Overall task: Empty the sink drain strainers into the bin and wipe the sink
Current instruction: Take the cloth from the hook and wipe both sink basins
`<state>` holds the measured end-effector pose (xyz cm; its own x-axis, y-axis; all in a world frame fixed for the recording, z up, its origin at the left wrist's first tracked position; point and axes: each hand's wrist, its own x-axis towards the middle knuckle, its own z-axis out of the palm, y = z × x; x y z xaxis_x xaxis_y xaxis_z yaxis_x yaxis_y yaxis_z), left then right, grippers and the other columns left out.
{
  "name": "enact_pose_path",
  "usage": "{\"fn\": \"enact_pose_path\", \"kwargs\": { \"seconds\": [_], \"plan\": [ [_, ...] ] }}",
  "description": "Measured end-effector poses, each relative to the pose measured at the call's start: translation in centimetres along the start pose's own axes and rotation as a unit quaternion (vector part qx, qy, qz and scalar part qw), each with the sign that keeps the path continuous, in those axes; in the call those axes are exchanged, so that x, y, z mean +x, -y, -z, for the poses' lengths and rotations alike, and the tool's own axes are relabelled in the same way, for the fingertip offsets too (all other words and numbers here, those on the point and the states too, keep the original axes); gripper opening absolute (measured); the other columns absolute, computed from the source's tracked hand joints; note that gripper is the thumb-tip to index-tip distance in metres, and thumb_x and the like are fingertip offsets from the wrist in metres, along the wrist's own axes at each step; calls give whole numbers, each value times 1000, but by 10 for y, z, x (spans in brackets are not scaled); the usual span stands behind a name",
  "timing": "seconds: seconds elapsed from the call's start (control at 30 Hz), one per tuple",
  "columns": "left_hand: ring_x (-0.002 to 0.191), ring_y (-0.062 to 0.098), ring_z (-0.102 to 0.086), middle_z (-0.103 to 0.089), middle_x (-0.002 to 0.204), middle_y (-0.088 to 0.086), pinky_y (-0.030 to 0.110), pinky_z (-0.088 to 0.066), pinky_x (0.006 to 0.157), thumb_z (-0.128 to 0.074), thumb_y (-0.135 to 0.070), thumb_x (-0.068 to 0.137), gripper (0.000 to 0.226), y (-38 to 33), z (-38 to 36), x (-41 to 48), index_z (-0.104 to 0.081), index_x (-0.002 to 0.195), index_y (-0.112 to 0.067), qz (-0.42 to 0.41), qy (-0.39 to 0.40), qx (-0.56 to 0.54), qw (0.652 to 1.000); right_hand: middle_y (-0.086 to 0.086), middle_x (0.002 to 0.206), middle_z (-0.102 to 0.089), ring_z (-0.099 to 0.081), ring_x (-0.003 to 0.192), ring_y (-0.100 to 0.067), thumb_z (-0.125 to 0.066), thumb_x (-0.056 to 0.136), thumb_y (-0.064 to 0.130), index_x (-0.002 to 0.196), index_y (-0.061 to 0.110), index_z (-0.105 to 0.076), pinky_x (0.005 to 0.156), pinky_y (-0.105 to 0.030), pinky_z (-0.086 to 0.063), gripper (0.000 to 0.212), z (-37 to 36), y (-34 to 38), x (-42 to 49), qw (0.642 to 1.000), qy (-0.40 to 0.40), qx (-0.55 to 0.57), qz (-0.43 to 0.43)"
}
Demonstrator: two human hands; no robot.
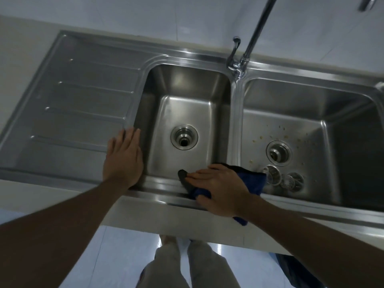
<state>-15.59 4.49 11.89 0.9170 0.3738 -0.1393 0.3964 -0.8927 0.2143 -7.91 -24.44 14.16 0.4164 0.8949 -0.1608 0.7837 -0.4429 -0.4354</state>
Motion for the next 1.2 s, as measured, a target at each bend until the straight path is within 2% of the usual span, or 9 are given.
{"fn": "enact_pose_path", "kwargs": {
  "seconds": [0.1,0.23,0.37,0.5,0.6,0.73,0.83,1.0,1.2],
  "plan": [
    [155,23,-4,-7,169,0,47,-10,125,-24,-23,105,57,31,1,-1,-11,161,-18,-26,23,28,999,11,148,-50,-51,131,-10,-45,95,48,143,30,-50,110,-35,-38,52,-10,28,32,1000,10,4,19],
    [156,19,0,-4,169,1,47,-9,125,-21,-26,106,58,33,-2,1,-4,161,-16,-20,20,6,1000,11,155,-41,-44,137,-11,-36,99,55,148,30,-44,112,-37,-34,55,-21,54,71,999,23,-4,48],
    [156,21,-2,-6,169,3,48,-9,125,-21,-25,105,58,35,-2,-1,-6,160,-14,-23,22,12,999,12,155,-41,-41,138,-12,-41,99,57,147,32,-45,114,-37,-29,55,-20,42,56,997,20,-13,73],
    [155,26,-4,-7,168,6,48,-10,125,-24,-26,105,59,27,-2,-1,-8,160,-10,-20,19,34,999,12,147,-51,-45,135,-13,-46,98,53,143,31,-51,116,-43,-27,51,-12,5,9,998,-11,-48,44],
    [155,28,-2,-6,169,4,50,-8,125,-19,-35,105,61,19,-1,-3,-7,160,-11,-34,39,39,998,12,143,-55,-38,141,-16,-46,98,51,139,30,-55,120,-46,-20,47,-6,-22,-17,996,-46,-79,-13],
    [155,25,5,-1,169,0,48,0,125,-23,-41,105,63,-19,-6,-11,-4,161,-16,-72,70,-12,995,11,160,-30,-22,149,-23,-40,98,51,144,38,-46,116,-60,-22,48,-3,-31,-16,979,-80,-88,-165],
    [155,21,8,3,169,0,47,0,126,-19,-43,104,64,-60,-18,-19,0,160,-18,-92,101,-43,990,5,165,-15,-16,151,-29,-43,98,47,147,39,-38,115,-58,-28,50,-10,-20,-2,948,-117,-55,-292],
    [155,20,2,-1,169,1,44,-5,126,-15,-45,104,64,-108,-38,-39,1,160,-19,-58,106,-58,991,3,166,-8,-9,151,-33,-46,100,41,151,35,-33,107,-58,-41,53,-6,-32,16,938,-142,-23,-314],
    [154,15,9,4,168,-3,43,-3,126,-11,-50,100,67,-106,-41,-33,5,159,-23,-69,81,-47,993,0,167,-5,-1,152,-36,-38,104,40,155,30,-27,108,-61,-36,53,41,-101,86,922,-194,38,-333]
  ]
}}
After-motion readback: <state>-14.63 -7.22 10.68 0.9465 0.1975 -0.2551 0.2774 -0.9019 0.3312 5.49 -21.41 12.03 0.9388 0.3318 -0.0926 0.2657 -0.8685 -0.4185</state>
